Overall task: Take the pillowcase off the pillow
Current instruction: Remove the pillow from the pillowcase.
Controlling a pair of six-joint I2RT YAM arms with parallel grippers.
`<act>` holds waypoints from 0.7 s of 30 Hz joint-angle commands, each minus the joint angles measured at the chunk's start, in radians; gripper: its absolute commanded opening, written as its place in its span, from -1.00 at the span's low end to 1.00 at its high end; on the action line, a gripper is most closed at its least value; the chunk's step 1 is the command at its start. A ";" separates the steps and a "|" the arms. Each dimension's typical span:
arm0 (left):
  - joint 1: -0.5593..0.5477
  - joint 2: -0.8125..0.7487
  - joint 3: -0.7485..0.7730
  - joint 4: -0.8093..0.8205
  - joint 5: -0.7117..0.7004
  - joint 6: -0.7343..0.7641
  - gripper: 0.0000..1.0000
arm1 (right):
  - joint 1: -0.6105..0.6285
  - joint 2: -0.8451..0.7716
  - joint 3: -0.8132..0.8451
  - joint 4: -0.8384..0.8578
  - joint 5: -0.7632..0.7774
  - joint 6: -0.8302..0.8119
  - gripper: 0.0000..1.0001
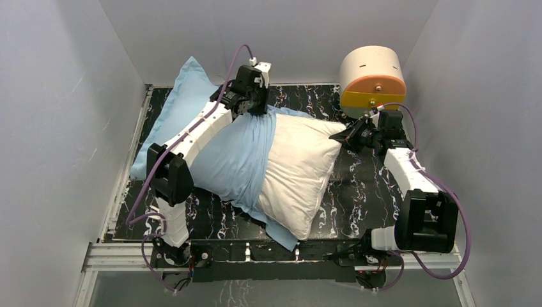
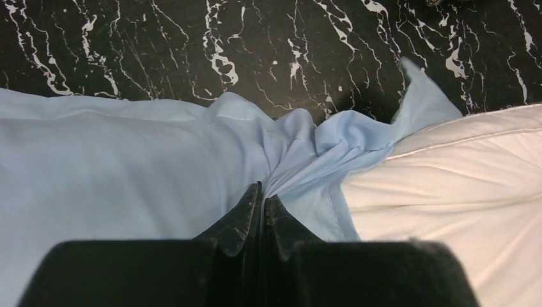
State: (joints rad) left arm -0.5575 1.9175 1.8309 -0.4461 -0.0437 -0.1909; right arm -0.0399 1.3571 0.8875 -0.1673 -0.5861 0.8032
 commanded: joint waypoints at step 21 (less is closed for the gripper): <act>0.084 -0.584 -0.346 -0.134 0.180 -0.059 0.97 | -0.034 -0.473 -0.242 -0.258 -0.155 -0.140 0.97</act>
State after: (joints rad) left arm -0.4709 1.5185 1.6199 -0.6189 0.0978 -0.1787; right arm -0.0784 0.9768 0.7609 -0.4244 -0.5564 0.6331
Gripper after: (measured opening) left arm 0.966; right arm 0.984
